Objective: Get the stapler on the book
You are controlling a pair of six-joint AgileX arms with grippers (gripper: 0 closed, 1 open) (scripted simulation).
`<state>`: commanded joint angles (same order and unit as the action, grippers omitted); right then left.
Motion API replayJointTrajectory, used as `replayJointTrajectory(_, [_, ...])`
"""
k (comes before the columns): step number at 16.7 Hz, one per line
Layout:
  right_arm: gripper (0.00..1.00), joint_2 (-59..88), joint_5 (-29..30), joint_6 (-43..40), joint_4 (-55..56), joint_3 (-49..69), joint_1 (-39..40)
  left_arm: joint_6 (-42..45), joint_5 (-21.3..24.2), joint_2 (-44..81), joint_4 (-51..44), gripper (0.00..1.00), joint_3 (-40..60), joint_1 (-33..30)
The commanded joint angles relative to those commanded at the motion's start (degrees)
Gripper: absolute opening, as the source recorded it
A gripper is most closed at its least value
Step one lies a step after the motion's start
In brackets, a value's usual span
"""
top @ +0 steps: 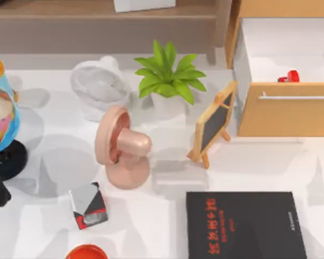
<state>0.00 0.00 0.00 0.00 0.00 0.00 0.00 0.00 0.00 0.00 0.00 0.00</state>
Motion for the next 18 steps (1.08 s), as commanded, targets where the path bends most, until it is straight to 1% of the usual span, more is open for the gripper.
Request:
replayJointTrajectory(4, [1.00,1.72,-0.14,-0.12,-1.24,1.72,0.40,0.00,0.00,0.00,0.00,1.00,0.00,0.00])
replayJointTrajectory(6, [1.00,5.85,-0.44,-0.38,-4.08,5.85,1.21,0.00,0.00,0.00,0.00,1.00,0.00,0.00])
replayJointTrajectory(8, [1.00,12.38,-0.84,-0.70,-8.24,12.36,2.30,0.00,0.00,0.00,0.00,1.00,0.00,0.00])
replayJointTrajectory(12, [1.00,32.46,-1.69,-1.24,-19.32,31.63,4.94,0.00,0.00,0.00,0.00,1.00,0.00,0.00])
replayJointTrajectory(18, [1.00,72.50,-2.24,-1.02,-39.13,67.66,8.08,0.00,0.00,0.00,0.00,1.00,0.00,0.00])
